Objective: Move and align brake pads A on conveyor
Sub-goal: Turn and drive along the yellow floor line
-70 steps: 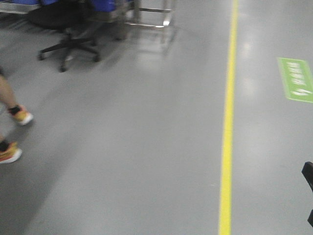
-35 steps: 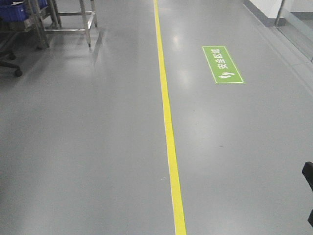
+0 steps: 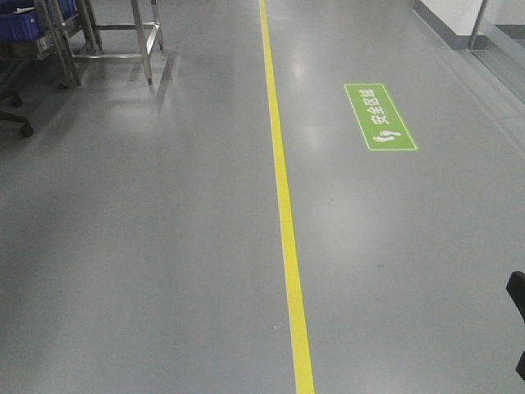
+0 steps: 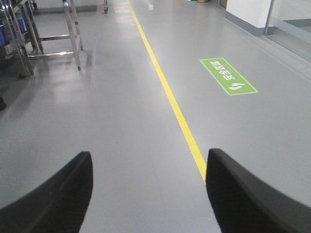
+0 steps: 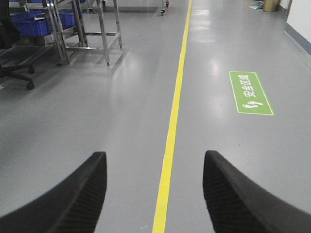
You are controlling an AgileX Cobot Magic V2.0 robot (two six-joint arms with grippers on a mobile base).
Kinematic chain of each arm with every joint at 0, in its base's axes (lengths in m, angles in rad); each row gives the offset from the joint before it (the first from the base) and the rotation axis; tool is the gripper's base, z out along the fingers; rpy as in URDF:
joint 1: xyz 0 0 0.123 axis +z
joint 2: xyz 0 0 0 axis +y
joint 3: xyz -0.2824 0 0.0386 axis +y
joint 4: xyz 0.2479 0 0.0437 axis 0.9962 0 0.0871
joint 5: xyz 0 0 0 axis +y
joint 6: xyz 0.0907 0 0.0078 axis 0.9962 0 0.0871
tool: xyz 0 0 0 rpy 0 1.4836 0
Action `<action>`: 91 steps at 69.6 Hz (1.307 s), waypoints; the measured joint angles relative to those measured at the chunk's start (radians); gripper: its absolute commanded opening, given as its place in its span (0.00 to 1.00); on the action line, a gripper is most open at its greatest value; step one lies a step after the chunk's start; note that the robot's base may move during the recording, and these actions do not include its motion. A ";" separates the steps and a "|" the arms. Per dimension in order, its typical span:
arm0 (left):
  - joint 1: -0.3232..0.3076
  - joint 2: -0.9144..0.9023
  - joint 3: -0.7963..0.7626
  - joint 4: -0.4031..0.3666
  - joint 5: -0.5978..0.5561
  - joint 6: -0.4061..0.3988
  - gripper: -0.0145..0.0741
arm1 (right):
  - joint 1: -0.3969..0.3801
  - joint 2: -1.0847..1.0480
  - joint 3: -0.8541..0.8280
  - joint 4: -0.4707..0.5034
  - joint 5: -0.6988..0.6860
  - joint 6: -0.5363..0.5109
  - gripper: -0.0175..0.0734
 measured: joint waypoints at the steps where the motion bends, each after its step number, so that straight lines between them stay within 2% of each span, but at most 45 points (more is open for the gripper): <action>1: 0.000 0.000 0.000 0.000 0.000 0.000 0.72 | 0.000 0.000 0.000 0.000 0.000 0.000 0.65; 91: 0.000 0.000 0.000 0.000 0.000 0.000 0.72 | 0.000 0.000 0.000 0.000 0.000 0.000 0.65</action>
